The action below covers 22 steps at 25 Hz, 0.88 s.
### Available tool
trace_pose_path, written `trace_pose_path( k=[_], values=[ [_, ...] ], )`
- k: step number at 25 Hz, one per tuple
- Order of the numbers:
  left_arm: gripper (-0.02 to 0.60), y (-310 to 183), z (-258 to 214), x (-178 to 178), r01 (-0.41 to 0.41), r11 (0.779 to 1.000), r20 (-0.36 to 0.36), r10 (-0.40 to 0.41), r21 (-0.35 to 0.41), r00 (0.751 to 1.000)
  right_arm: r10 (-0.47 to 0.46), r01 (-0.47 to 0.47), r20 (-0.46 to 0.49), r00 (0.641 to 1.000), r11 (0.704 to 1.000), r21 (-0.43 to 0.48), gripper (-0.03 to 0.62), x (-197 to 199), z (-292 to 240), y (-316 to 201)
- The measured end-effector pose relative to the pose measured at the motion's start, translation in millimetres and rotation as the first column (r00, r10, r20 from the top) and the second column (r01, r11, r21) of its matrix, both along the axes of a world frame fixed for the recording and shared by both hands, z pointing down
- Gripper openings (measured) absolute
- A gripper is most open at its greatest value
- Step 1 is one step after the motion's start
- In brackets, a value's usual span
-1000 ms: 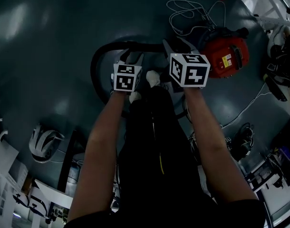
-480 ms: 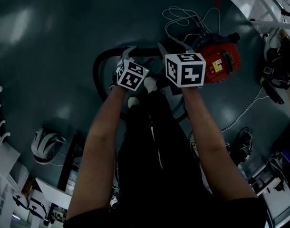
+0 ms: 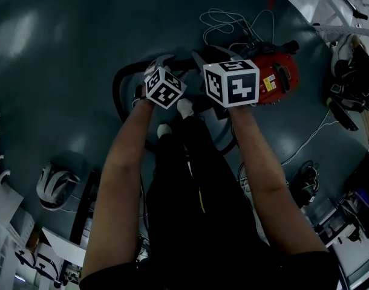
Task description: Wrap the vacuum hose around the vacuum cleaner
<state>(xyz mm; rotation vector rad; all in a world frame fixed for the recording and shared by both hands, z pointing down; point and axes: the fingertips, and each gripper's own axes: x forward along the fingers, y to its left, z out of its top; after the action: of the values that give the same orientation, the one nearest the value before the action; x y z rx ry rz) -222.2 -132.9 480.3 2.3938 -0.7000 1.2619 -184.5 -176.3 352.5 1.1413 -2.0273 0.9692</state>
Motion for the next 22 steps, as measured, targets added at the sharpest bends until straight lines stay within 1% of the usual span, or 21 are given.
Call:
trace_pose_path(
  k=[4,6,7,9,11,13,16,19,22],
  values=[
    [0.236,6,1,6,-0.086,0.996,-0.027,0.085,-0.037,0.996,-0.023,0.023,-0.001,1.000,1.000,0.004,0.147,-3,0,5],
    [0.230,10,2,8,-0.159,0.986,-0.032,0.158,-0.042,0.987,-0.028,0.028,0.012,1.000,1.000,-0.005,0.149,-1,2,9],
    [0.225,12,2,9,-0.205,0.978,-0.034,0.204,-0.039,0.978,-0.035,0.035,0.019,0.999,0.999,-0.010,0.149,0,3,11],
    [0.211,16,2,9,-0.304,0.952,-0.023,0.303,-0.025,0.953,-0.056,0.057,0.034,0.998,0.998,-0.012,0.149,0,2,13],
    [0.196,21,2,5,-0.394,0.919,0.003,0.394,-0.020,0.919,-0.078,0.078,0.051,0.996,0.997,-0.010,0.149,-2,-2,15],
    [0.181,25,2,2,-0.460,0.888,0.013,0.460,-0.024,0.888,-0.096,0.096,0.061,0.994,0.995,-0.005,0.149,-4,-6,15],
    [0.169,30,-2,2,-0.519,0.853,-0.001,0.520,-0.048,0.854,-0.116,0.116,0.070,0.991,0.993,0.006,0.149,-7,-11,15],
    [0.164,35,-7,0,-0.563,0.822,-0.015,0.564,-0.084,0.826,-0.124,0.123,0.108,0.986,0.992,0.012,0.152,-10,-15,15],
    [0.164,41,-13,1,-0.587,0.801,-0.034,0.588,-0.117,0.808,-0.144,0.141,0.156,0.977,0.990,0.031,0.152,-12,-21,15]
  ],
)
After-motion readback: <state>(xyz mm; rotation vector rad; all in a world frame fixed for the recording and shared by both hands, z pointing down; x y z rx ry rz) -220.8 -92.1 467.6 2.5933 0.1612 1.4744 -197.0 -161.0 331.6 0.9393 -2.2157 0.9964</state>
